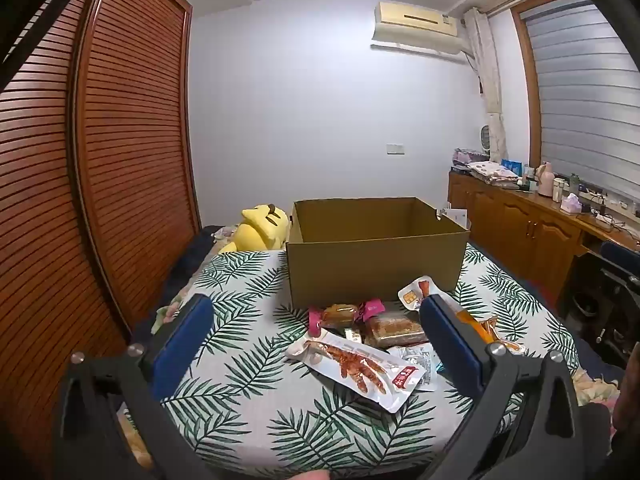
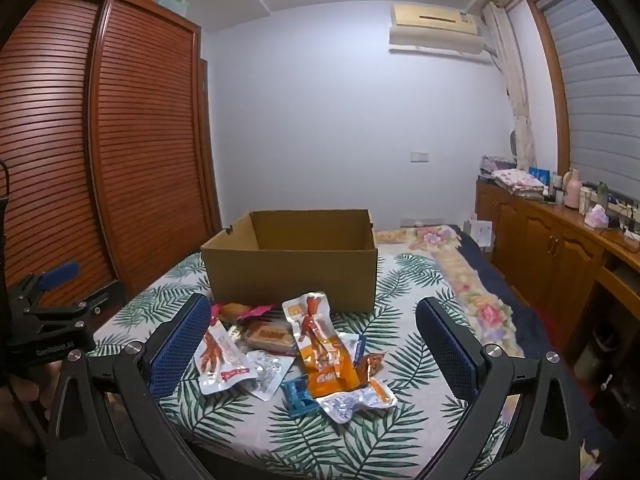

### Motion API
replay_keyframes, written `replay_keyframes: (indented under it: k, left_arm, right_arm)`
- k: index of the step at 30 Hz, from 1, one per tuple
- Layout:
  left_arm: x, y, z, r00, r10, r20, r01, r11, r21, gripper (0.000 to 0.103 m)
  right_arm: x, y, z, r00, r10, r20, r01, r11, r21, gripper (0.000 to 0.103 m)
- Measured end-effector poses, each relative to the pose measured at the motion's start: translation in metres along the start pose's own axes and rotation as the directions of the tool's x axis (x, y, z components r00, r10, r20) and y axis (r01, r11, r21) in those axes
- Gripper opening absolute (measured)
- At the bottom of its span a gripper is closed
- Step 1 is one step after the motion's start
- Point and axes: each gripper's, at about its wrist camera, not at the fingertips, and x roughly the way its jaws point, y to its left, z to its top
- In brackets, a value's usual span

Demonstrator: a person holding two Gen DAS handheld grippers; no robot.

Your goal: Organize snacks

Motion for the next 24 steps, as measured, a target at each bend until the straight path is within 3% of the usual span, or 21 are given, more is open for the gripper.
replay_keyframes:
  k: [24]
  left_arm:
    - [-0.0018, 0.0032, 0.0017, 1.000, 0.003, 0.011, -0.003, 1.000, -0.008, 0.103]
  right_arm:
    - [-0.0024, -0.0034, 0.0007, 1.000, -0.009, -0.001, 0.009, 1.000, 0.003, 0.103]
